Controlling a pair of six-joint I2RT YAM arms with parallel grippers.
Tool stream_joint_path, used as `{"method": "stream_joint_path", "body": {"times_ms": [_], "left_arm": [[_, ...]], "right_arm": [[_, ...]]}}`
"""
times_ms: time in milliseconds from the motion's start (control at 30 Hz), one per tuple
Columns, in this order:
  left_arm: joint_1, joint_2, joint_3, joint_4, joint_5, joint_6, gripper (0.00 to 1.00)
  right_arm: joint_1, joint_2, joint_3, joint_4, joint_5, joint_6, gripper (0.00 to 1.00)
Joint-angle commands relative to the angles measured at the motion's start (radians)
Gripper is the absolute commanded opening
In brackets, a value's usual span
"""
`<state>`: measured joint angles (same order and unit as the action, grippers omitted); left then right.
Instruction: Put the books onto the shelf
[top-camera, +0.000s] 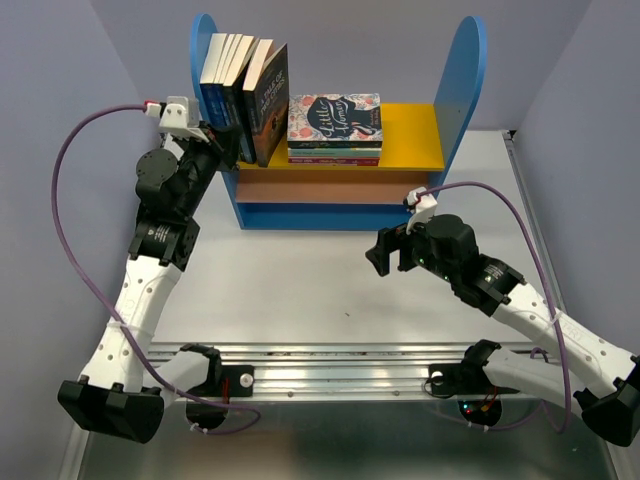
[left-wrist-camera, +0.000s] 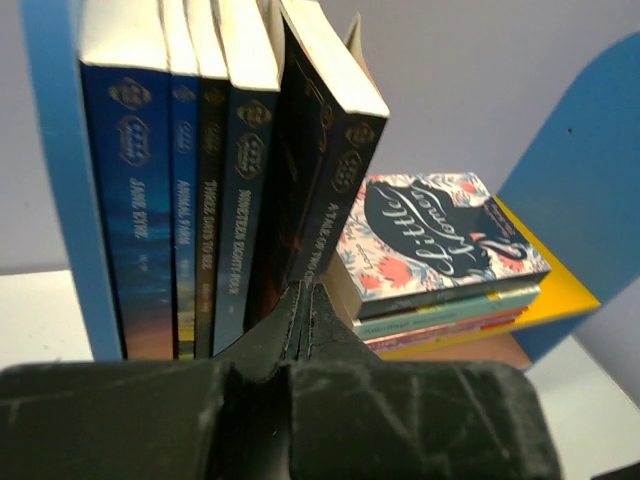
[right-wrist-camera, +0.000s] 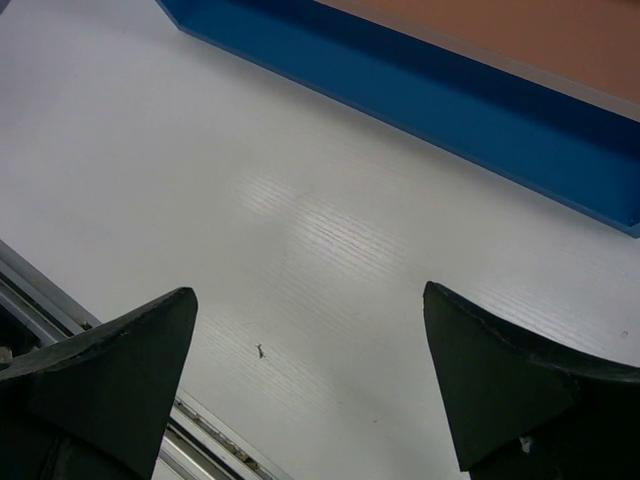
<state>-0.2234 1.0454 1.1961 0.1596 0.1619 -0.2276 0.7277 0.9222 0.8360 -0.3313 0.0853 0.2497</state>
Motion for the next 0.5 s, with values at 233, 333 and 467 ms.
{"method": "stream_joint_path", "body": {"times_ms": [233,333,467], "left_arm": [[-0.007,0.028,-0.013,0.021,0.039,0.011,0.0],[-0.008,0.041,-0.006,0.021,0.021,0.004,0.0],[-0.008,0.059,0.019,0.009,-0.041,0.002,0.0]], "right_arm": [[0.001,-0.028,0.009,0.02,-0.024,-0.013,1.0],[0.001,-0.029,0.009,0.02,-0.024,-0.015,1.0],[0.001,-0.022,0.011,0.02,-0.024,-0.015,1.0]]}}
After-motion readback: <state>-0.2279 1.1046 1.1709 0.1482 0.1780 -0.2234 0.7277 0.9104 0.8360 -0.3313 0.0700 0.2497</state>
